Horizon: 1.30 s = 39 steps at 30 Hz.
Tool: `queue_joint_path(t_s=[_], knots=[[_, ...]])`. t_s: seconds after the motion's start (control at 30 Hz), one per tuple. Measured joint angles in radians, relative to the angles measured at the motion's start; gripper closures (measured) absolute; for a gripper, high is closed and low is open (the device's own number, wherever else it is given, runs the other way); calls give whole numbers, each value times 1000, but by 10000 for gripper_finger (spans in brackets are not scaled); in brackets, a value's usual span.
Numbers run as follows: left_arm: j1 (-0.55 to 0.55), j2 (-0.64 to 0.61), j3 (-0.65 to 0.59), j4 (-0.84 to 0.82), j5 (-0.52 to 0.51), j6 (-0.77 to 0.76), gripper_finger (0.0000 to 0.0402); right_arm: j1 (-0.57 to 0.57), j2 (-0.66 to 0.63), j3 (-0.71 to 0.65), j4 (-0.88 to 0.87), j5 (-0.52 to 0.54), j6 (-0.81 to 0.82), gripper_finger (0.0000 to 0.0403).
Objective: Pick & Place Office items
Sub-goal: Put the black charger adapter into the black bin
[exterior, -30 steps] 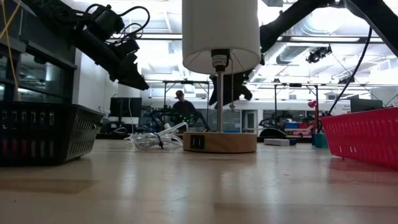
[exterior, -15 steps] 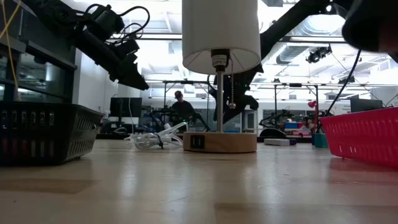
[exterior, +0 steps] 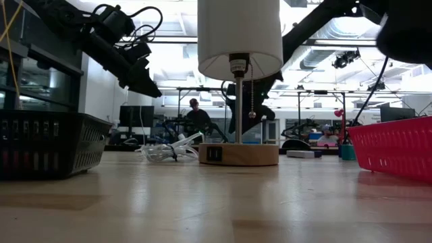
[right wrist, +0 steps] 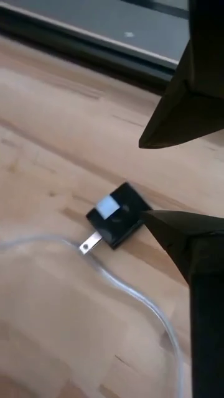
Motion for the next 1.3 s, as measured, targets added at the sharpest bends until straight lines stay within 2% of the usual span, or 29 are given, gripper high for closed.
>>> queue_joint_path(t_s=[0.2, 0.83, 1.0, 1.07, 1.17, 1.3], knots=[[0, 0, 0, 0, 0, 0, 230, 5, 0, 0, 2, 92, 68, 243], [0, 0, 1, 1, 0, 0, 230, 80, 0, 0, 11, 97, 61, 243], [0, 0, 1, 1, 0, 0, 230, 114, 0, 0, 25, 245, 66, 243], [0, 0, 1, 1, 0, 0, 230, 119, 0, 0, 27, 273, 63, 243], [0, 0, 1, 1, 0, 0, 230, 110, 0, 6, 20, 244, 47, 243], [0, 0, 1, 1, 0, 0, 230, 69, -1, 81, -40, 179, 49, 243]])
